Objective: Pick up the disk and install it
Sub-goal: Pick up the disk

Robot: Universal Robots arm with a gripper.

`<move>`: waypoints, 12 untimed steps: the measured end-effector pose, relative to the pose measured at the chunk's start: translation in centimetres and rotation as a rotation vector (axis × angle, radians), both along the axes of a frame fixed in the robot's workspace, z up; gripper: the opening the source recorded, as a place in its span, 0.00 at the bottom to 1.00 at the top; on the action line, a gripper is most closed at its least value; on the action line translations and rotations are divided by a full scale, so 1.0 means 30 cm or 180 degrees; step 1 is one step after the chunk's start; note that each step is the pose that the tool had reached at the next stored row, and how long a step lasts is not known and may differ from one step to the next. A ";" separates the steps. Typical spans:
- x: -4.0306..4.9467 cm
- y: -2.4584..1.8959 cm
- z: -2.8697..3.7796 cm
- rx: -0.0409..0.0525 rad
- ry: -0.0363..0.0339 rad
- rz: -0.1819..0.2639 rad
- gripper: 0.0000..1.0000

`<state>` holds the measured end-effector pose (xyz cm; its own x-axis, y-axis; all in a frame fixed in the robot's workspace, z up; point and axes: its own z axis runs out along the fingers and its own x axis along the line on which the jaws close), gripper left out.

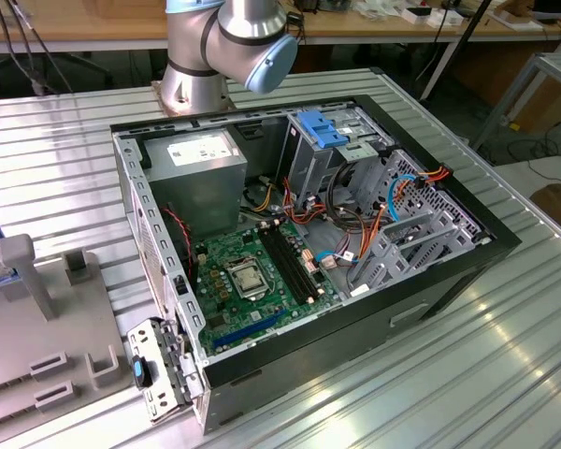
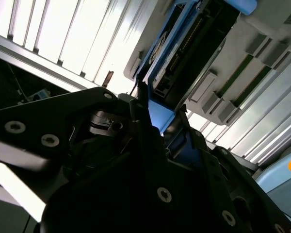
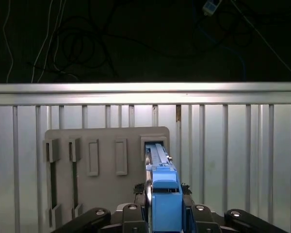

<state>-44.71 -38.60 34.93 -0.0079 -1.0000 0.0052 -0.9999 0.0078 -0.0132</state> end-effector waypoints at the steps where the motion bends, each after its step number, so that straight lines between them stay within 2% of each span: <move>1: 0.000 0.000 0.005 0.0000 -0.0001 0.0000 0.37; 2: 0.000 0.000 0.039 0.0000 -0.0003 0.0000 0.37; 12: 0.000 0.000 0.109 0.0005 -0.0005 0.0000 0.37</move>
